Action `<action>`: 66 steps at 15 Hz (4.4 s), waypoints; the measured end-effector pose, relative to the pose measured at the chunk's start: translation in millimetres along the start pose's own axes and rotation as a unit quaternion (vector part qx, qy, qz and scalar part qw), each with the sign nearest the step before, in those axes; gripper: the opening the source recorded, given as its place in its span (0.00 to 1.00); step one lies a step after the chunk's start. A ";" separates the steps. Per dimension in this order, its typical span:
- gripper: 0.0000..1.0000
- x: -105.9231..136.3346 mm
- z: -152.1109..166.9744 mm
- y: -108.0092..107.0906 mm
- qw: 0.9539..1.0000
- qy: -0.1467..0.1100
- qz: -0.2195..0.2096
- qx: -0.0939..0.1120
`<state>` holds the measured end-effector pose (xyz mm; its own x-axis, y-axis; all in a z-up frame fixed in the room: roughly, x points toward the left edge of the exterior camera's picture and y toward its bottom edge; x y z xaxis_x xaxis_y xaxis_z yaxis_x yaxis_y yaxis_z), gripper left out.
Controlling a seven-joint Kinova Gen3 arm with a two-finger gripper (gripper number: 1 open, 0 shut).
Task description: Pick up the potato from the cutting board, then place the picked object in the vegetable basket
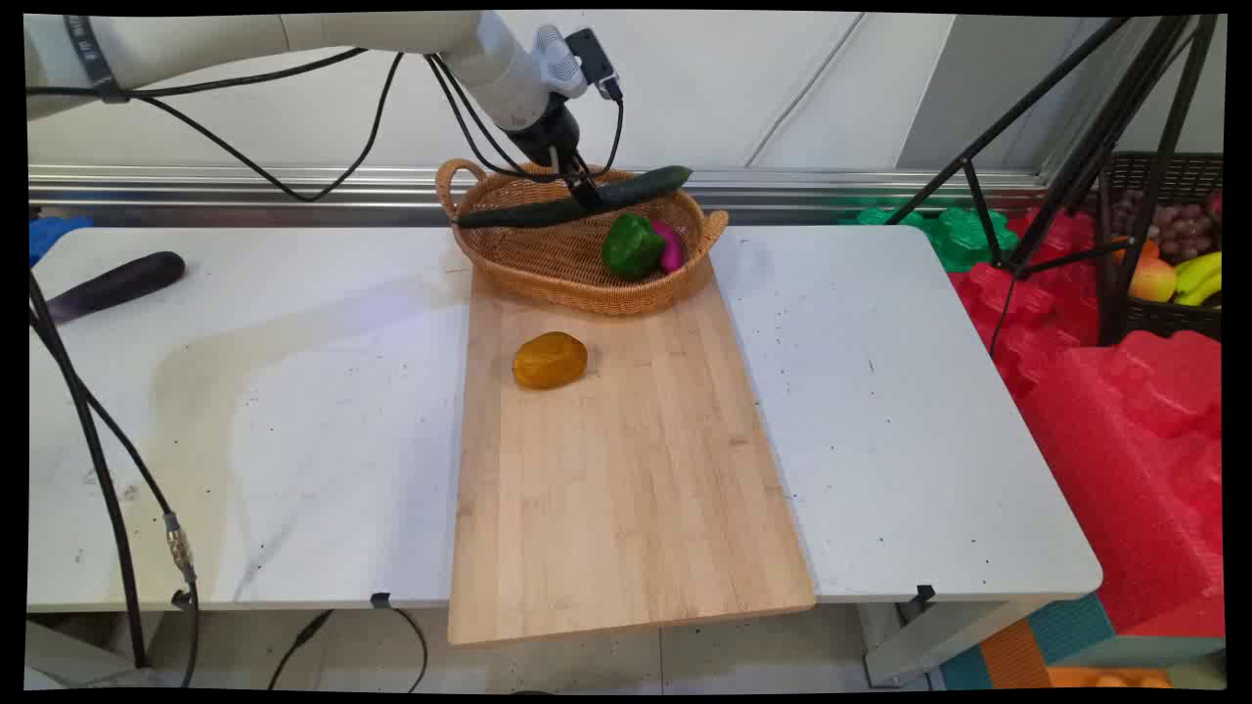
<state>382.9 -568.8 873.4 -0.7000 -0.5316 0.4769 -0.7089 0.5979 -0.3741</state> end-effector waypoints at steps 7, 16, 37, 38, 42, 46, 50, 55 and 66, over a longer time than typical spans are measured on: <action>1.00 4.7 -22.3 2.1 0.999 0.025 -0.021 0.017; 1.00 4.9 -110.6 22.1 0.994 0.083 -0.062 0.037; 1.00 -97.4 -220.8 128.2 0.995 0.022 -0.074 -0.057; 1.00 -96.6 -214.6 130.6 0.996 0.017 -0.070 -0.059; 1.00 -91.7 -187.2 138.1 0.996 -0.004 -0.063 -0.064; 1.00 -87.3 -157.9 144.5 0.996 -0.026 -0.057 -0.070; 1.00 -85.5 -129.9 149.5 0.995 -0.048 -0.051 -0.077; 1.00 -85.1 -96.2 157.6 0.992 -0.070 -0.041 -0.094; 0.00 -86.8 -67.2 172.3 0.989 -0.085 -0.041 -0.118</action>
<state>327.2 -379.3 821.0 -0.6596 -0.6655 0.3492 -0.7382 0.6610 -0.1348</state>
